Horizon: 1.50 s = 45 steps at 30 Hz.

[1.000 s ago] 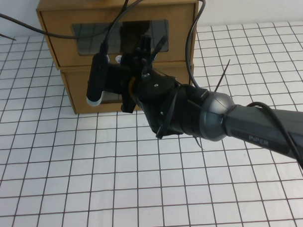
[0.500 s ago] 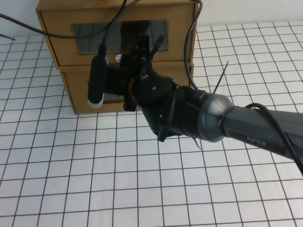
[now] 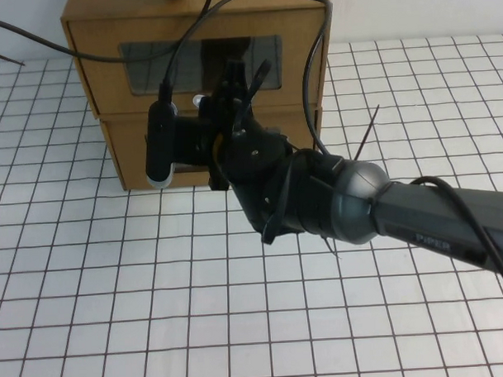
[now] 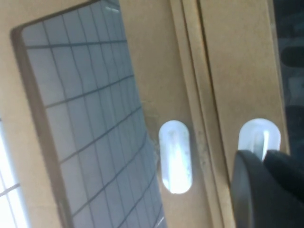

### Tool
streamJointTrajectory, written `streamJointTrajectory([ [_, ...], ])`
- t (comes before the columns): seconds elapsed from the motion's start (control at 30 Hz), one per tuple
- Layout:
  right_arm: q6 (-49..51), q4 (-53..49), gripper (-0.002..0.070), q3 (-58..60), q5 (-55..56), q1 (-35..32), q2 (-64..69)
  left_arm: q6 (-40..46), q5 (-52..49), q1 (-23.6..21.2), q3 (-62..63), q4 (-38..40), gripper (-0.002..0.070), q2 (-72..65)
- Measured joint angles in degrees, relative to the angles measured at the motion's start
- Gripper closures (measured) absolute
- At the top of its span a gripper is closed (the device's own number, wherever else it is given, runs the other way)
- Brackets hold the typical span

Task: Open the shoe box
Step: 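Pull the top drawer of the cardboard box fully open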

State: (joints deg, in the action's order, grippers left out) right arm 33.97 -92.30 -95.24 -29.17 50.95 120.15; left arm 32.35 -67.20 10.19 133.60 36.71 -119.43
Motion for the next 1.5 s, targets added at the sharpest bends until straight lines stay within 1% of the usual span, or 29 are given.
streamJointTrajectory([
  [0.27, -0.6, 4.42, 0.0671, 6.64, -0.2, 2.28, -6.06, -2.59, -1.99, 0.0, 0.24, 0.06, 0.0677, 0.21],
  [0.57, -1.28, 9.7, 0.0671, 14.71, -0.58, 5.05, -13.2, -3.6, -3.0, 0.09, 0.24, 0.95, 0.0677, 0.35],
  [1.0, -1.43, 16.52, 0.0671, 25.69, -5.22, 13.96, -23.46, -4.36, -3.34, 0.13, 0.24, 0.79, 0.0677, 0.35],
  [1.27, -1.68, 22.08, 0.0673, 27.93, -11.77, 19.25, -25.14, -4.62, -3.34, 0.13, 0.24, 0.7, 0.0677, 0.35],
  [1.5, -3.07, 29.08, 0.0687, 27.93, -14.26, 20.95, -25.14, -4.62, -3.22, 0.13, 0.24, 0.57, 0.0677, 0.35],
])
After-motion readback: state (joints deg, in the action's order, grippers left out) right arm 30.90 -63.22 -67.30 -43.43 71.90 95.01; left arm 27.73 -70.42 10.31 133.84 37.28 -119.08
